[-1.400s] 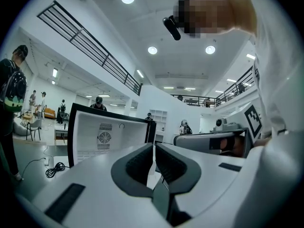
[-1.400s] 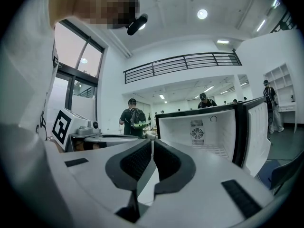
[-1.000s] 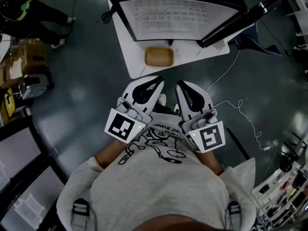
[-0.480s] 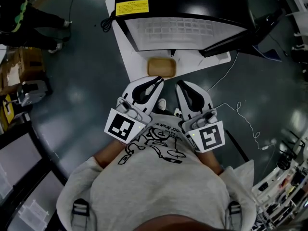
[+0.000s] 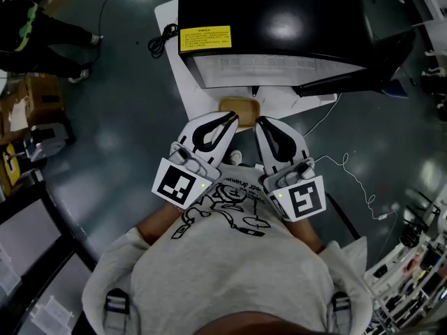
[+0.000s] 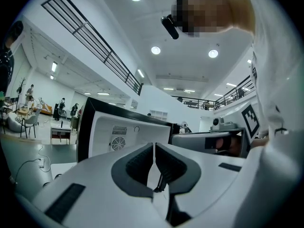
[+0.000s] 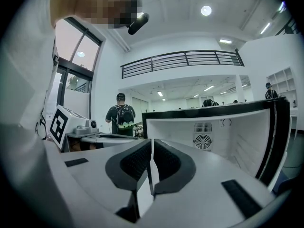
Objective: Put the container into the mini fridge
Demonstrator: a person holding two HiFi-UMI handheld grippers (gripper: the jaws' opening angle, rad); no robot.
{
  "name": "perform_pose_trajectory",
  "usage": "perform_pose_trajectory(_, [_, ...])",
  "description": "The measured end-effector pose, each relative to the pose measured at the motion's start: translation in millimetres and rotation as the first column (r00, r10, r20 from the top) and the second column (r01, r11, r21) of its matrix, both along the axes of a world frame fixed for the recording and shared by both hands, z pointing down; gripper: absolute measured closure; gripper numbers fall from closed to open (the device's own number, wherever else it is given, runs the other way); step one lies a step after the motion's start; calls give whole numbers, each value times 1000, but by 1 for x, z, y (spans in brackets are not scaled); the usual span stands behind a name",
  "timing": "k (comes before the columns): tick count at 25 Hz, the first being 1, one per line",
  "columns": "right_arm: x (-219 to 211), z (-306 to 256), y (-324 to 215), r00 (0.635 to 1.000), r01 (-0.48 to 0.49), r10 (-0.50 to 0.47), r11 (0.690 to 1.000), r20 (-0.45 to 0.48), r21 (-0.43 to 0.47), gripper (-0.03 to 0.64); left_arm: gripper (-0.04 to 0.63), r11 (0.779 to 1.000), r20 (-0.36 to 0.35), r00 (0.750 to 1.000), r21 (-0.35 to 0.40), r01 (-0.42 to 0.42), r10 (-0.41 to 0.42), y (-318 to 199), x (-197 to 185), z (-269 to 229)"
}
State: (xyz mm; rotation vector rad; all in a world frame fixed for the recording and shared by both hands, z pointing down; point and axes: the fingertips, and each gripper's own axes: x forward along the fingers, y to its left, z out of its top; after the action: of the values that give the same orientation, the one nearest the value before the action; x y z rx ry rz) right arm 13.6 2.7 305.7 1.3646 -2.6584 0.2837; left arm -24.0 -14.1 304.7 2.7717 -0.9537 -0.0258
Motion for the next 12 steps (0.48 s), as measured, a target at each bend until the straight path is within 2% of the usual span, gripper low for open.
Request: perform_pose_trajectory(12, [-16,-3,-28,1000,1,-1,1000,-12,13,580,568,1000,-13,1000,2,-2,2,-27,-15,-1])
